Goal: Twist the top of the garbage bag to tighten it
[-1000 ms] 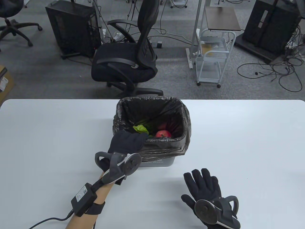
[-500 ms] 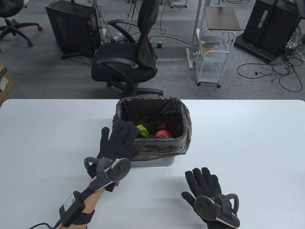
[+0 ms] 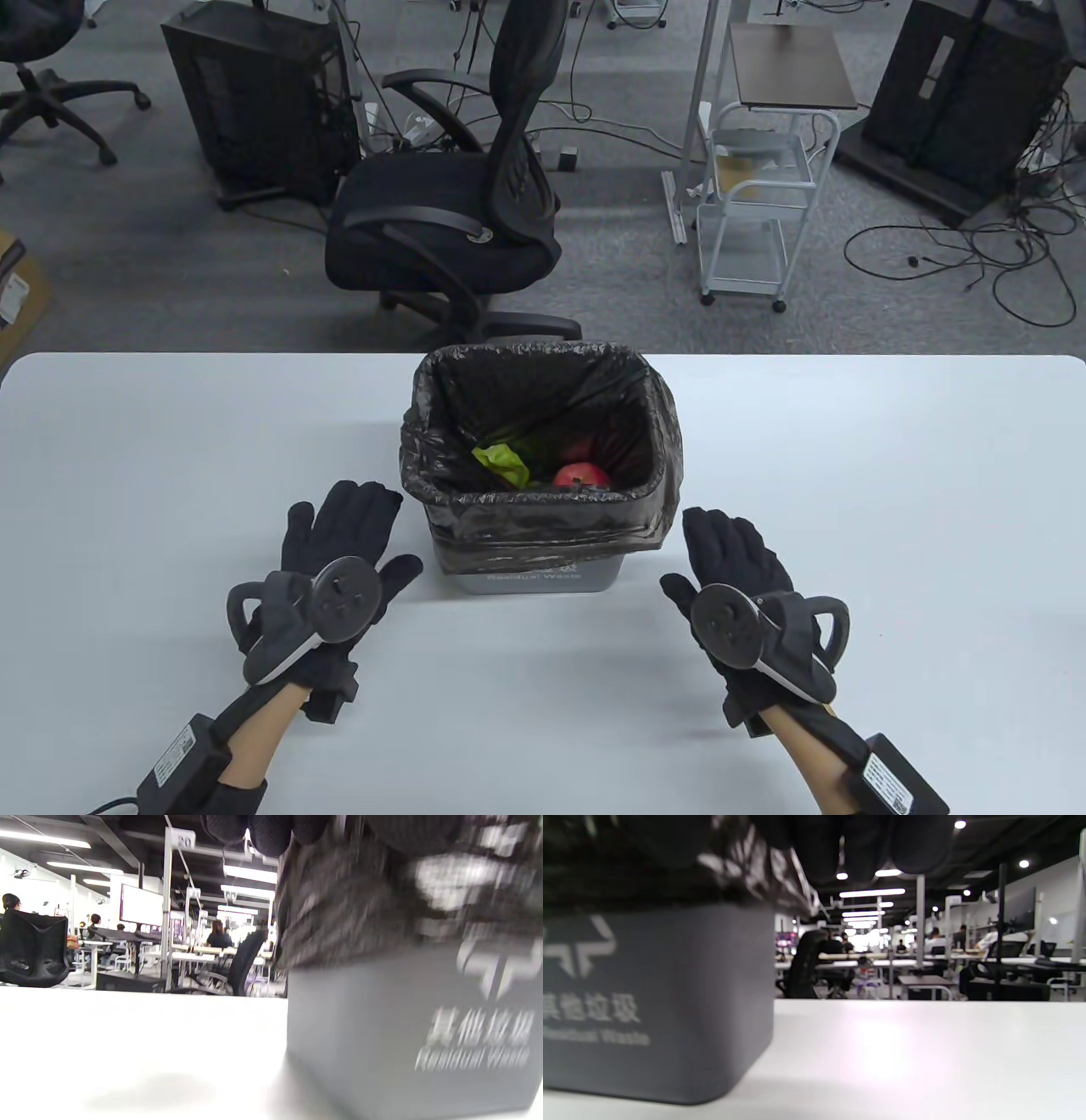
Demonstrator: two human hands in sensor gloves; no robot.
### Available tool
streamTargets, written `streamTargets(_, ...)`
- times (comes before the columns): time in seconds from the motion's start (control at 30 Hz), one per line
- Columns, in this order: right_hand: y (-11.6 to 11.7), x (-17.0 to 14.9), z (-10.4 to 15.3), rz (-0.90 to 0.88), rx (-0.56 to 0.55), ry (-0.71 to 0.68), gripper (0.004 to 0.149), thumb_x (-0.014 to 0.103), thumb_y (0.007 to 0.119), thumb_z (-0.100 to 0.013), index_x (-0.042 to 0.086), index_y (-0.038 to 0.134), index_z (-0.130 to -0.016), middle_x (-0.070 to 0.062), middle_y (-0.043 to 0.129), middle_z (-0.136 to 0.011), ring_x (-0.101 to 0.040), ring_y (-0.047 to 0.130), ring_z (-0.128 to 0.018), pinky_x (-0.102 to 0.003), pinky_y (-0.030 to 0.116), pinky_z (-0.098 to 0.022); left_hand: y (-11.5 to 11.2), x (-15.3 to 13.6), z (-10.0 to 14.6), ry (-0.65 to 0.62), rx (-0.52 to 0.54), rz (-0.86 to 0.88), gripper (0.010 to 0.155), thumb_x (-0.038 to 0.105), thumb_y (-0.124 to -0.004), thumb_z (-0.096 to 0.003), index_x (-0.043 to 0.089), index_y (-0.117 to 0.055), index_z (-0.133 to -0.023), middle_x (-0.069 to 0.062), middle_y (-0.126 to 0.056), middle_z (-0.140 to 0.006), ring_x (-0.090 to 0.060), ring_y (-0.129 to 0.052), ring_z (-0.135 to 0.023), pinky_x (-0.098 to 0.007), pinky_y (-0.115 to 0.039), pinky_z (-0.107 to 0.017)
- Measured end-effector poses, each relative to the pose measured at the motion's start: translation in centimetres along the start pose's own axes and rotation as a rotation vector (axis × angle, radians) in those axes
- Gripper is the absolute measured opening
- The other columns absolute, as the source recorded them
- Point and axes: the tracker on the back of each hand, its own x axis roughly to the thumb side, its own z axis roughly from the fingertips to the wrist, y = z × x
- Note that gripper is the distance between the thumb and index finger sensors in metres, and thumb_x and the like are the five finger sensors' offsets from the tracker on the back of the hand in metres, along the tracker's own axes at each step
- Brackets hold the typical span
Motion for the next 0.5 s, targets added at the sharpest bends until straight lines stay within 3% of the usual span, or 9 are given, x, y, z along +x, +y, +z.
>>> streamTargets(0.1,1.2,0.1,-1.2,0.016,0.012,0.022,0.081,0.049,0.072,-0.055,0.009,0.041,-0.119,-0.018,0.058,-0.117,-0.045,0.067,-0.103,-0.057,0.071,-0.068,-1.7,0.9,-0.9,0.024,-0.013,-0.139,0.106,0.075,-0.070,-0.0337,0.031,-0.029,-0.121,0.003,-0.037,-0.134,-0.020,-0.037,-0.128,-0.056,-0.033,-0.088)
streamTargets(0.2,1.9,0.0,-2.3,0.007,0.015,0.039,0.084,0.049,0.074,-0.053,0.010,0.040,-0.119,-0.017,0.058,-0.117,-0.044,0.069,-0.102,-0.055,0.073,-0.067,-2.6,1.6,-1.5,0.028,-0.036,-0.106,0.108,0.077,-0.069,-0.0336,0.030,-0.026,-0.121,0.002,-0.035,-0.134,-0.021,-0.035,-0.128,-0.056,-0.032,-0.087)
streamTargets(0.37,2.2,-0.1,-3.3,-0.157,0.035,0.056,0.078,0.047,0.075,-0.053,0.013,0.046,-0.117,-0.015,0.066,-0.113,-0.042,0.074,-0.099,-0.055,0.074,-0.064,-2.7,2.2,-1.8,0.017,0.003,-0.040,0.097,0.076,-0.065,-0.0401,0.034,-0.029,-0.120,0.006,-0.039,-0.133,-0.017,-0.040,-0.128,-0.056,-0.033,-0.088)
streamTargets(0.5,2.0,0.0,-3.5,-0.174,-0.015,0.047,0.064,0.046,0.073,-0.054,0.019,0.061,-0.111,-0.008,0.078,-0.104,-0.037,0.083,-0.092,-0.053,0.078,-0.061,-2.3,2.1,-1.9,0.038,0.040,-0.028,0.079,0.071,-0.059,-0.0483,0.037,-0.039,-0.117,0.011,-0.051,-0.128,-0.012,-0.051,-0.125,-0.055,-0.038,-0.088)
